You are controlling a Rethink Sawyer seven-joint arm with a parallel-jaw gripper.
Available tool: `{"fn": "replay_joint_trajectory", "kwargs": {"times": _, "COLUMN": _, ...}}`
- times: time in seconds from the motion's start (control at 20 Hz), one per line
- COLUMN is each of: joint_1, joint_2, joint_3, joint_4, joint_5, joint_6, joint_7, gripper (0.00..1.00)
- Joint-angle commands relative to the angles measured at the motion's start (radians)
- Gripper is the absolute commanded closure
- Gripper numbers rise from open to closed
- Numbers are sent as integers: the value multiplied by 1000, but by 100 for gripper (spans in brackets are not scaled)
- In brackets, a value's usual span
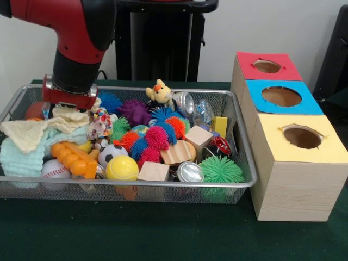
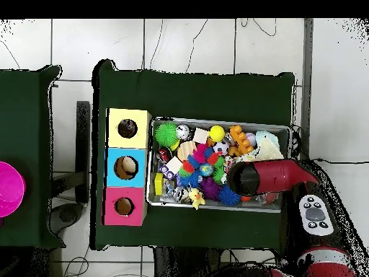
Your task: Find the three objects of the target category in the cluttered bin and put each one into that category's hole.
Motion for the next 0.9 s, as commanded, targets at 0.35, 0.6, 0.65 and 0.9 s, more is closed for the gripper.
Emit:
{"fn": "replay_joint_trajectory", "kwargs": {"times": 0.35, "joint_1": -62, "joint_2": -70, "joint_3": 178, "joint_4": -25, "joint_5": 65, "joint_6": 146, "joint_7": -218, "gripper": 0}}
{"fn": "replay_joint_trajectory", "kwargs": {"times": 0.6, "joint_1": -104, "joint_2": -96, "joint_3": 234, "joint_4": -57, "joint_5": 70, "joint_6": 209, "joint_7": -302, "gripper": 0}}
{"fn": "replay_joint_trajectory", "kwargs": {"times": 0.65, "joint_1": -107, "joint_2": -97, "joint_3": 241, "joint_4": -71, "joint_5": 70, "joint_6": 230, "joint_7": -310, "gripper": 0}}
{"fn": "replay_joint_trajectory", "kwargs": {"times": 0.9, "joint_1": -122, "joint_2": -121, "joint_3": 274, "joint_4": -90, "joint_5": 69, "joint_6": 298, "joint_7": -333, "gripper": 0}}
